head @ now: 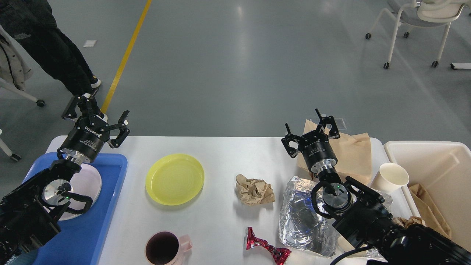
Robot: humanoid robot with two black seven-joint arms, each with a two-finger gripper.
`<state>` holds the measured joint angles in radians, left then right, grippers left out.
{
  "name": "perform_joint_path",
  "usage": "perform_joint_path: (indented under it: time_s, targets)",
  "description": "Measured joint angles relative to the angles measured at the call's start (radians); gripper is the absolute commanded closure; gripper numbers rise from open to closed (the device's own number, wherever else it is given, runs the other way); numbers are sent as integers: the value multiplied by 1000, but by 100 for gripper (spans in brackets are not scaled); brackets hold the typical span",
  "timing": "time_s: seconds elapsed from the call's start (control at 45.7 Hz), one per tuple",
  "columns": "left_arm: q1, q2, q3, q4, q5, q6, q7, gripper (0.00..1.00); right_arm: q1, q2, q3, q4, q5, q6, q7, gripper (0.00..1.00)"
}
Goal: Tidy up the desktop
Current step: 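Lift the left gripper up and away from the blue tray, then reach the left gripper down to the dark red mug and grasp it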
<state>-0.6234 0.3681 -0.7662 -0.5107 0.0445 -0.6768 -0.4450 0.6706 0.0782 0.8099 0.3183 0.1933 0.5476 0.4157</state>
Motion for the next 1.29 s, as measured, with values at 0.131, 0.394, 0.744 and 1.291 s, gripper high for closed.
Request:
perform_joint_path:
  time_s: [0.131, 0.394, 0.744, 1.291]
  targets:
    - [10, -2, 2, 2, 1, 3, 1, 1, 0, 0, 0, 1, 0, 0, 0, 0]
    - [-85, 123, 22, -11, 4, 4, 55, 1, 0, 0, 1, 1, 0, 2, 0, 0]
    - [-615, 358, 541, -14, 43, 3, 337, 1, 0, 0, 1, 1, 0, 2, 0, 0]
    - [-1074, 577, 1226, -617, 664, 10, 232, 1, 0, 0, 1, 0, 0, 0, 0, 0]
